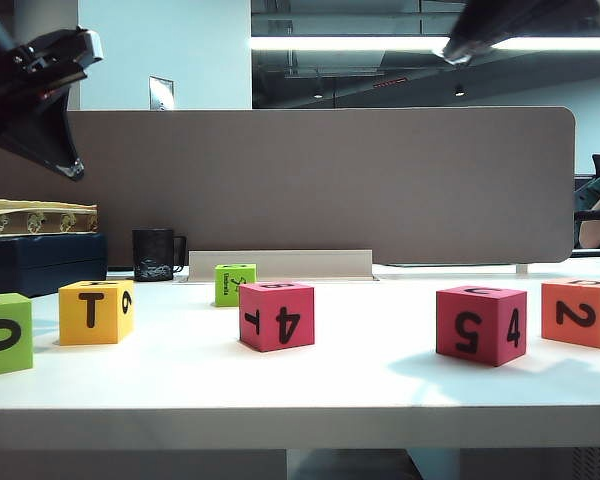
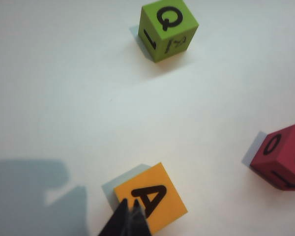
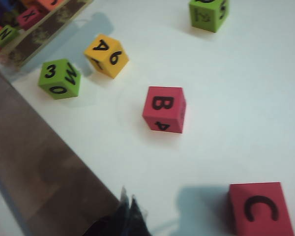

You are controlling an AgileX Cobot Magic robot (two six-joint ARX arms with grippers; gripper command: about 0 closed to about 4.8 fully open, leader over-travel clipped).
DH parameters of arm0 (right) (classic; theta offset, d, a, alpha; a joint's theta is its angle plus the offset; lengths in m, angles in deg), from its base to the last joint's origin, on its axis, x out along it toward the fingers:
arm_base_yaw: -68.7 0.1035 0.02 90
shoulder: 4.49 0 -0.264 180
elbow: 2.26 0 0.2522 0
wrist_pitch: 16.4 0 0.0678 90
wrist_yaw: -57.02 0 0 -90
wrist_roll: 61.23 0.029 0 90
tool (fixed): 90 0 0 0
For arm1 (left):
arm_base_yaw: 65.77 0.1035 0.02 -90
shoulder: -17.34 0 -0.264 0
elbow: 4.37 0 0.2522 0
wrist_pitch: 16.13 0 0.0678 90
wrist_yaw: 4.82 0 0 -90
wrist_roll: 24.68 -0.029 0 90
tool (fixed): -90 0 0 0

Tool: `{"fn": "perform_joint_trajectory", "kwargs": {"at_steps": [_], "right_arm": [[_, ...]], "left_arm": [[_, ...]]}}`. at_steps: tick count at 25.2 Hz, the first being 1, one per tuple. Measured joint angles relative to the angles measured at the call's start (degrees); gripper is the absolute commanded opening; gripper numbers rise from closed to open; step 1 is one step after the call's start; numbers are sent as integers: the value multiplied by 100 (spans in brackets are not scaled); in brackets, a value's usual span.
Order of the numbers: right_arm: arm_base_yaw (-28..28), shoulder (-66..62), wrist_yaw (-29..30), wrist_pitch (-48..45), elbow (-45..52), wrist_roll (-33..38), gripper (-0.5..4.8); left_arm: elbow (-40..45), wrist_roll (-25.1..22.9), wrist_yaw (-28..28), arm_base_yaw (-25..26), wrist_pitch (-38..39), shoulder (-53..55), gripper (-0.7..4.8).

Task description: Select the appropriate blocks from the scattered letter blocks on the table and arrange them in a row to spell out "ABCD".

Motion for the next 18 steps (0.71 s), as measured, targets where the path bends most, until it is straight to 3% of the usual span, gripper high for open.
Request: {"fn": "perform_joint_trajectory", "kwargs": {"at_steps": [18], "right_arm": [[15, -533, -426, 575, -1082, -177, -2]], "left_arm": [[-31, -81, 9, -42, 0, 61, 5]]}}
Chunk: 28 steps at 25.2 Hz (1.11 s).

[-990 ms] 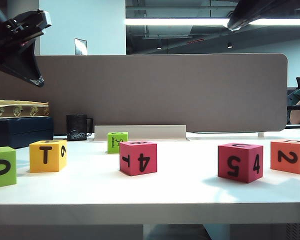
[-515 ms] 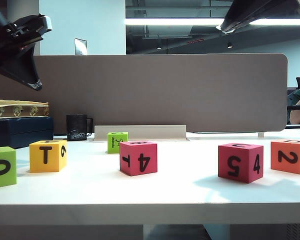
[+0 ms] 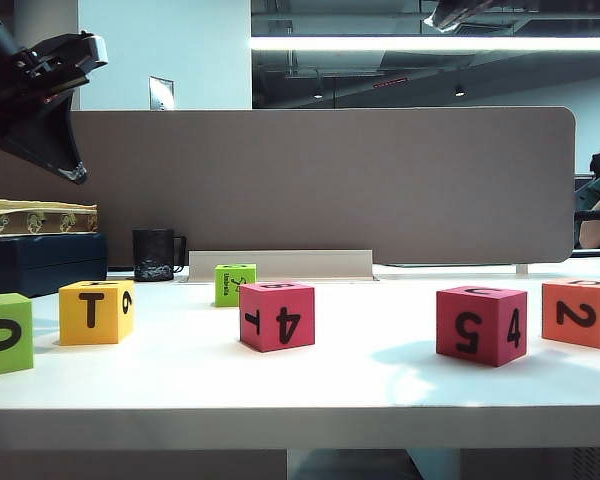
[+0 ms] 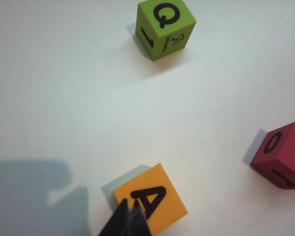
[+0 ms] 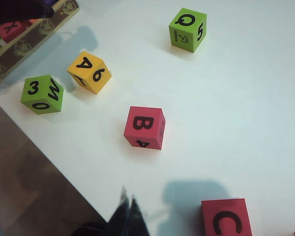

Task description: Select the appropriate blocks from the scattered letter blocks on the table and arrange them in a row to spell out "ABCD".

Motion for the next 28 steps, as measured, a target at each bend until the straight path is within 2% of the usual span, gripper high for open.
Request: {"fn": "perform_joint_trajectory", "kwargs": {"at_steps": [2, 11, 12, 13, 14, 15, 21, 22, 24, 28], "right_arm": [[0, 2, -2, 24, -37, 0, -2], [13, -13, -2, 284, -476, 2, -2], [28, -15, -7, 313, -546, 2, -2], [42, -24, -4, 326, -708, 0, -2], [42, -37, -2, 337, -837, 0, -2], [42, -50, -2, 369, -885, 0, -2], [42, -138, -9, 741, -920, 0, -2], [42, -149, -7, 791, -918, 0, -2], [42, -223, -4, 977, -918, -2, -2], [42, -308, -22, 1088, -918, -17, -2]], "left_arm": [[0, 2, 0, 0, 4, 0, 28], [0, 2, -2, -2, -7, 17, 35], [-2, 2, -4, -2, -13, 55, 121], [-2, 4, -2, -15, -35, 155, 272], [-2, 7, -4, -50, -61, 264, 351], [-2, 4, 0, -94, -72, 326, 381], [-4, -140, 15, -177, -179, 581, 386], [-4, -177, 17, -166, -179, 638, 414], [-4, -487, 55, -164, -116, 728, 474], [-4, -1119, 103, -168, 249, 859, 479]]}}
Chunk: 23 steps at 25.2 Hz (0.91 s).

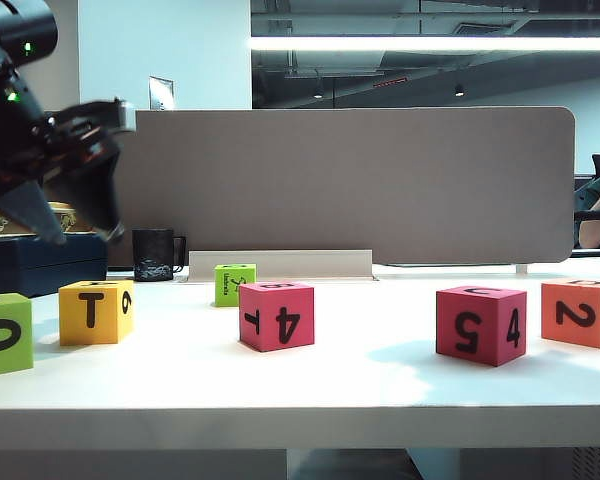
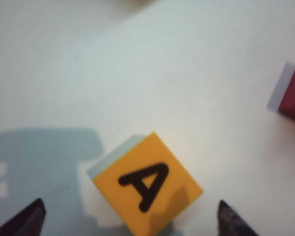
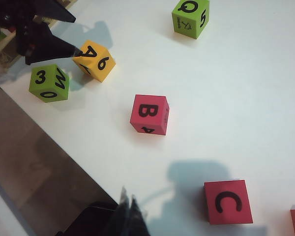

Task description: Select the appropriate blocks from the scattered letter blocks on the table and arrange them in a row to spell out "ABCD".

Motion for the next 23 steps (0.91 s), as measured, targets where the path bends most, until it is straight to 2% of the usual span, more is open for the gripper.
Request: {"fn": "perform_joint_trajectory", "kwargs": {"at_steps": [6, 10, 17, 20, 23], "right_arm": [[0, -76, -7, 35, -2, -111, -2], [0, -120, -9, 50, 0, -129, -2], [0, -118, -9, 50, 0, -131, -2], [0, -118, -11, 50, 0, -131, -2], [-2, -118, -15, 48, -2, -131, -2]], "left_arm": [[2, -671, 55, 2, 656, 74, 479], [0, -841, 66, 2, 669, 149, 479], [2, -870, 151, 2, 505, 573, 479], [0, -640, 149, -63, 291, 671, 392], [0, -546, 164, -203, 33, 708, 392]]}}
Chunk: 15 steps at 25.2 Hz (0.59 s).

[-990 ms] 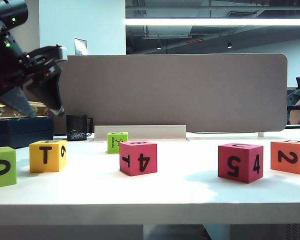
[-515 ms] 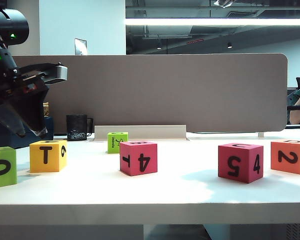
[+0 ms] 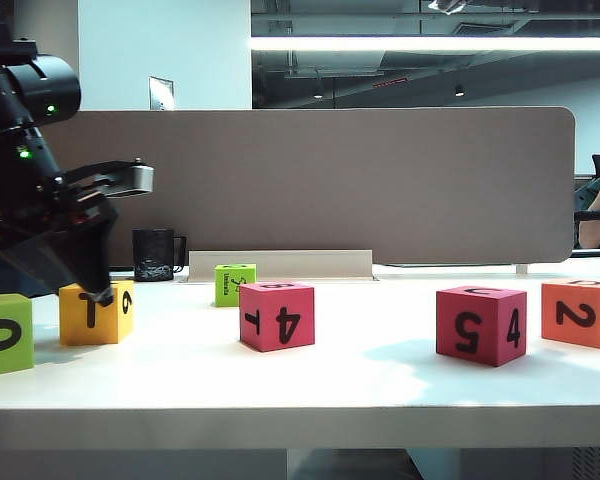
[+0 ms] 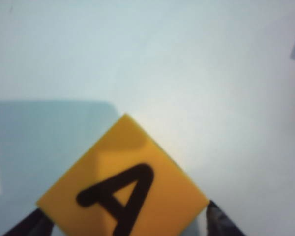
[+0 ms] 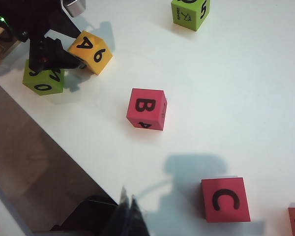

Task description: Select the appropriate blocks from the scattered letter blocks on the table and arrange them in a row to spell out "ABCD".

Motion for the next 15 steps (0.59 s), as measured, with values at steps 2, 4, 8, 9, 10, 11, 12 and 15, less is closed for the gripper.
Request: {"fn": "perform_joint_trajectory", "kwargs": {"at_steps": [2, 4, 8, 9, 10, 11, 12, 15], "right_arm": [[2, 0, -4, 2, 2, 0, -2], [2, 0, -7, 2, 2, 0, -2], [2, 0, -7, 4, 2, 0, -2], [2, 0, -7, 4, 2, 0, -2], [2, 0, -7, 9, 2, 0, -2], [2, 0, -9, 11, 2, 0, -2], [2, 0, -9, 13, 2, 0, -2], [2, 0, -7, 35, 2, 0, -2]], "left_arm": [[0, 44, 83, -85, -98, 7, 392], [0, 225, 474, -284, -286, 94, 392], [0, 417, 874, -479, -411, 144, 392], [0, 496, 929, -509, -463, 155, 392], [0, 704, 1003, -531, -546, 173, 392], [0, 835, 1023, -533, -573, 179, 392], [0, 931, 1049, -533, -590, 181, 388], [0, 1182, 1137, -535, -645, 181, 388]]}}
